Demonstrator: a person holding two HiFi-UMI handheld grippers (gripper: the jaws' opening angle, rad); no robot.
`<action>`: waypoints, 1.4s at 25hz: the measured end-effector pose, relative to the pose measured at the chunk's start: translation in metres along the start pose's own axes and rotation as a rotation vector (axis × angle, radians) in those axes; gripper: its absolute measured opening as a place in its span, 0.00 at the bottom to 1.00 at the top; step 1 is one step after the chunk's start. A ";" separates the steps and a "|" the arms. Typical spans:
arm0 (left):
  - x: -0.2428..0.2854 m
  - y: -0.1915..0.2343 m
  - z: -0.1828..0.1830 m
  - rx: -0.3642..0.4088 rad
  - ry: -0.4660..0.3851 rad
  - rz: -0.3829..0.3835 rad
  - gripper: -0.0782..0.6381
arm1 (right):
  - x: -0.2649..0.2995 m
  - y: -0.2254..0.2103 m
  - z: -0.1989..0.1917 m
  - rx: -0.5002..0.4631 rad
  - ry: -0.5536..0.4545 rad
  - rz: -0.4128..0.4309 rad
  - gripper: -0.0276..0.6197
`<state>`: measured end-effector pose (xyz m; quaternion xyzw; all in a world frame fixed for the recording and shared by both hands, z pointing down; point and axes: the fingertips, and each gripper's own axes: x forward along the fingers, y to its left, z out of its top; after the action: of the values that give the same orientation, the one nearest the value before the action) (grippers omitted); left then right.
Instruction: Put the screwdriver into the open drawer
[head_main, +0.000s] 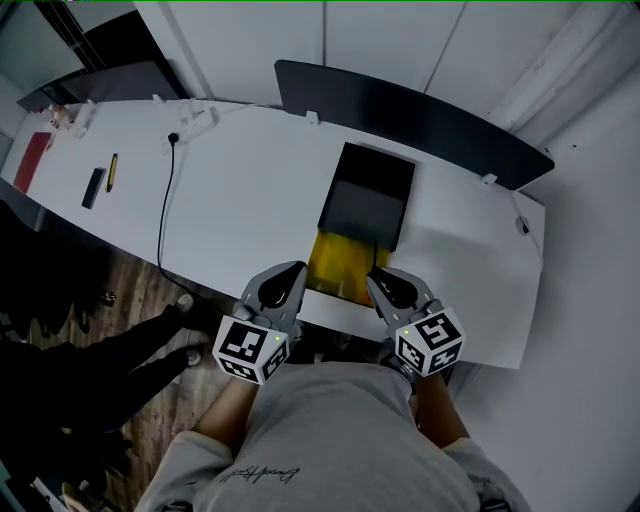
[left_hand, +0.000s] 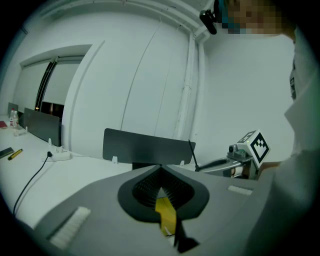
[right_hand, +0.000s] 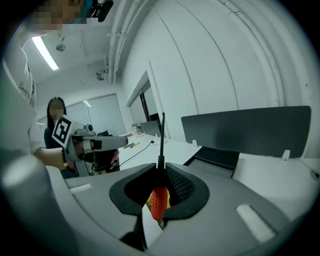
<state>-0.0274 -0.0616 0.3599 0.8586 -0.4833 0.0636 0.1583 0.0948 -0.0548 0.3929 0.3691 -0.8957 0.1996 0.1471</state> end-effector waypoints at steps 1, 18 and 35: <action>0.001 0.003 -0.001 0.000 0.002 -0.001 0.11 | 0.002 -0.001 -0.001 -0.001 0.007 -0.002 0.16; 0.018 0.033 -0.025 -0.018 0.051 -0.026 0.11 | 0.036 -0.015 -0.034 -0.025 0.149 -0.031 0.16; 0.024 0.053 -0.057 -0.036 0.092 -0.035 0.11 | 0.069 -0.039 -0.093 -0.075 0.329 -0.074 0.16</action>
<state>-0.0570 -0.0874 0.4309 0.8601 -0.4616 0.0913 0.1969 0.0866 -0.0780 0.5129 0.3586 -0.8521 0.2182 0.3126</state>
